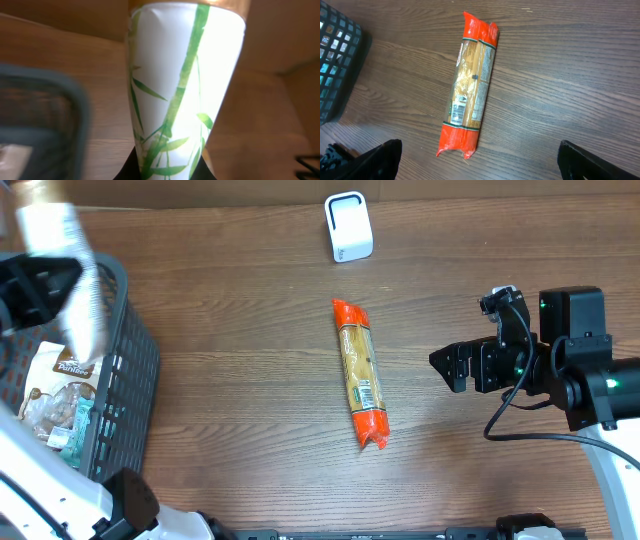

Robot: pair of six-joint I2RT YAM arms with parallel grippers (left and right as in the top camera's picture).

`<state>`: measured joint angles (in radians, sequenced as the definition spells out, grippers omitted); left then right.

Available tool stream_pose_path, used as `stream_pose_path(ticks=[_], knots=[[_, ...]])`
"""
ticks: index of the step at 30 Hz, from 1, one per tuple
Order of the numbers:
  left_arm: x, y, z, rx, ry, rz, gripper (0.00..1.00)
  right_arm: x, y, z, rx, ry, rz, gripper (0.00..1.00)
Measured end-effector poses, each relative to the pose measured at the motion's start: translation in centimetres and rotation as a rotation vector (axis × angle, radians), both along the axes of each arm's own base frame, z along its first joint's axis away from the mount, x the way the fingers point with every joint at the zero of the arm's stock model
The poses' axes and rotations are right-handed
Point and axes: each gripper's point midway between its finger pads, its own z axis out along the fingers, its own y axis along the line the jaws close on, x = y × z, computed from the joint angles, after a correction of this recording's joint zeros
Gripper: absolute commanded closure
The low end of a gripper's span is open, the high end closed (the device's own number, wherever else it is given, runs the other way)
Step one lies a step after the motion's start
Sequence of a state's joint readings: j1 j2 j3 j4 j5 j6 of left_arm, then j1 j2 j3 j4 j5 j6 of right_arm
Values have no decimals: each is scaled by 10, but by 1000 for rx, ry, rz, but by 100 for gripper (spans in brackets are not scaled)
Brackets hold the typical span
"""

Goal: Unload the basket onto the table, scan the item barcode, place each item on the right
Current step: 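Place the white-green tube on the table beside the spaghetti pack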

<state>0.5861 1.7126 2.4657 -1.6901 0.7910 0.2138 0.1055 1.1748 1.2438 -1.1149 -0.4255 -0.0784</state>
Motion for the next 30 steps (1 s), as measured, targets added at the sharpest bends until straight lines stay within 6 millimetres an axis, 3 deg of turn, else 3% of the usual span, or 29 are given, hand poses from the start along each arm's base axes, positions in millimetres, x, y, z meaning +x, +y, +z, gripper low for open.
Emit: stream_pose_path(ticks=[6, 9, 13, 17, 23, 27, 30], knots=[[23, -83, -51, -65, 153, -253, 96, 0, 0, 0, 0, 0, 0, 0], [37, -111, -82, -56, 209, -312, 95, 0, 0, 0, 0, 0, 0, 0], [56, -150, -127, -66, 269, -362, 96, -1, 0, -1, -1, 4, 0, 0], [71, -186, -189, -91, 351, -340, 95, -1, 0, -1, -1, 8, -1, 0], [65, -231, -281, -113, 482, -219, 96, -1, 0, -1, -1, 8, -1, 0], [51, -259, -324, -145, 525, -144, 96, -1, 0, -1, -2, 9, -1, 0], [31, -268, -352, -144, 606, -64, 96, -2, 0, -1, -1, 9, -1, 0]])
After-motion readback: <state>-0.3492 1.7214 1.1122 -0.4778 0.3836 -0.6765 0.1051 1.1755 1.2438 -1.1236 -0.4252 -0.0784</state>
